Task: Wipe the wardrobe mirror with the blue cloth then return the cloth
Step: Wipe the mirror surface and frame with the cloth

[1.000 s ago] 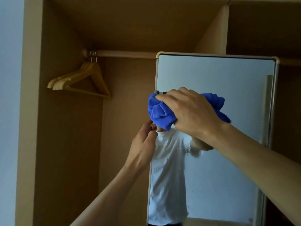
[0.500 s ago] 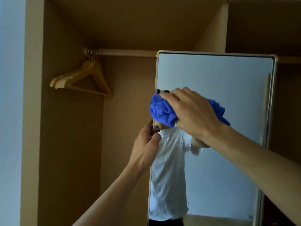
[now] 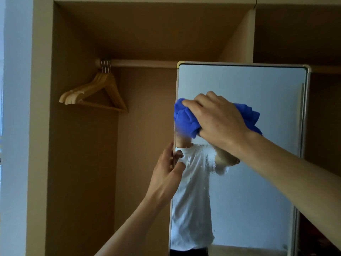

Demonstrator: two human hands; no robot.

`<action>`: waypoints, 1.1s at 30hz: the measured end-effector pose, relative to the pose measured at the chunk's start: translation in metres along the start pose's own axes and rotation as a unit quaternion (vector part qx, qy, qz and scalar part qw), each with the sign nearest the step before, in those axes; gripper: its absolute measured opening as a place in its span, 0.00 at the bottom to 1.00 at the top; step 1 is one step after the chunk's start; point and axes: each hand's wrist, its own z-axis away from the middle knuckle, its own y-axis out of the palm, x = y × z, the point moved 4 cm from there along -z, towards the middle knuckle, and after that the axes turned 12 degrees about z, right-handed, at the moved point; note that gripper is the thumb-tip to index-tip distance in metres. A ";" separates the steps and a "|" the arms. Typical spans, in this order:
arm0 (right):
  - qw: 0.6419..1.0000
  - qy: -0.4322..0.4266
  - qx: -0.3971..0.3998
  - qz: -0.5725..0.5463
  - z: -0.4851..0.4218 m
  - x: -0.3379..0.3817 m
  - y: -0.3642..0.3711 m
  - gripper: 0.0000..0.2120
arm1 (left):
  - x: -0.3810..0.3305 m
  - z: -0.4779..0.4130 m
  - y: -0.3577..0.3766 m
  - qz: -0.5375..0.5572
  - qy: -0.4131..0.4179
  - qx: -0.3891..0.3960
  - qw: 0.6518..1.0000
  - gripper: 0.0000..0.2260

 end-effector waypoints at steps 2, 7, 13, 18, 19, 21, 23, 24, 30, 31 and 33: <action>0.999 -0.031 0.006 -0.004 0.012 0.012 0.004 0.20 | 0.003 0.000 0.001 0.004 -0.005 0.003 1.000 0.25; 0.997 -0.079 0.005 -0.008 0.033 0.026 0.013 0.19 | 0.006 0.001 0.001 -0.005 0.002 0.010 1.000 0.33; 0.999 -0.042 -0.010 0.016 0.012 0.011 0.004 0.23 | 0.008 0.002 0.000 -0.018 0.005 0.012 1.000 0.35; 1.000 0.019 -0.010 0.022 -0.024 -0.009 -0.009 0.26 | 0.010 0.003 0.000 -0.028 0.004 0.014 0.999 0.35; 0.999 0.031 -0.012 0.024 -0.030 -0.013 -0.010 0.26 | 0.010 0.004 0.000 -0.031 0.003 0.015 0.999 0.35; 0.998 0.054 -0.014 0.021 -0.037 -0.018 -0.011 0.27 | 0.010 0.005 0.000 -0.036 0.002 0.018 0.999 0.35; 0.998 0.057 -0.017 0.020 -0.036 -0.017 -0.009 0.27 | 0.010 0.004 -0.001 -0.030 0.002 0.018 0.999 0.34; 0.998 0.050 -0.022 0.018 -0.033 -0.014 -0.008 0.27 | 0.010 0.004 -0.001 -0.023 0.001 0.017 1.000 0.33; 0.999 0.007 -0.047 -0.001 0.004 0.009 0.007 0.22 | 0.012 0.004 -0.001 0.014 -0.001 0.000 1.000 0.25; 0.999 0.001 -0.053 -0.010 0.012 0.014 0.008 0.20 | 0.014 0.003 -0.001 0.021 0.000 -0.007 1.000 0.24; 0.998 -0.010 -0.055 -0.022 0.028 0.025 0.012 0.17 | 0.019 0.003 0.000 0.036 -0.002 -0.025 0.999 0.23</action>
